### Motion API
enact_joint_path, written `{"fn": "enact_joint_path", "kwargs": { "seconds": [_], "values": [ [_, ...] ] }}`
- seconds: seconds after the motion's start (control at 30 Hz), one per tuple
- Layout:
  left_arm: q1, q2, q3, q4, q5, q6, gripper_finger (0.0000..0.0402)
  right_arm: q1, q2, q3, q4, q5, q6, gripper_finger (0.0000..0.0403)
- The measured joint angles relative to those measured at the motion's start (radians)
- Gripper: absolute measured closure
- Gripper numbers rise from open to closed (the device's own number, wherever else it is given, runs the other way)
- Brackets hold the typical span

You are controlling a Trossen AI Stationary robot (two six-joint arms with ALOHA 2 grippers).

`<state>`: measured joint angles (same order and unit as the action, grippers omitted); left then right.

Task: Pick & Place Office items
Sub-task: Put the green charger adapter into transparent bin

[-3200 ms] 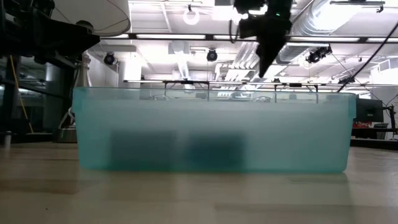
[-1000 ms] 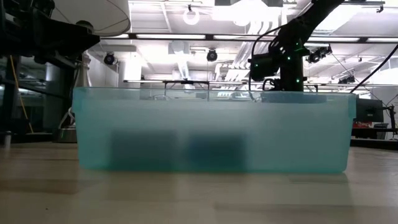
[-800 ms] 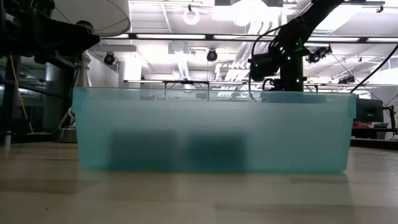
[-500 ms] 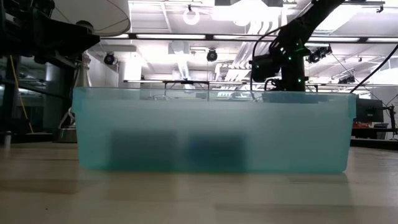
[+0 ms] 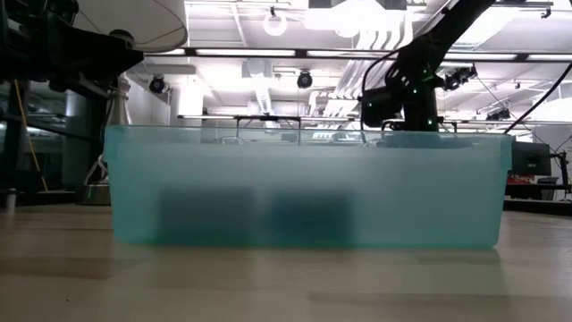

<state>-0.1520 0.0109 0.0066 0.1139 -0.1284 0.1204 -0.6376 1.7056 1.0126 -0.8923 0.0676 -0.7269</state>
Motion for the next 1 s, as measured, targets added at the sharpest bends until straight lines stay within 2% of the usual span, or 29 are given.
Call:
{"fn": "enact_joint_path", "kwargs": {
  "seconds": [0.33,0.73,1.0],
  "values": [
    [0.000,0.000,0.000,0.000,0.000,0.000,0.0215,0.000,0.014,0.000,0.001,0.012,0.000,0.0201],
    [0.000,0.000,0.000,0.000,0.000,0.000,0.0215,0.001,0.014,0.001,-0.001,0.012,0.000,0.0254],
    [0.000,0.000,0.000,0.000,0.000,0.000,0.0215,0.001,0.014,0.001,-0.001,0.012,0.000,0.0245]
  ]
}}
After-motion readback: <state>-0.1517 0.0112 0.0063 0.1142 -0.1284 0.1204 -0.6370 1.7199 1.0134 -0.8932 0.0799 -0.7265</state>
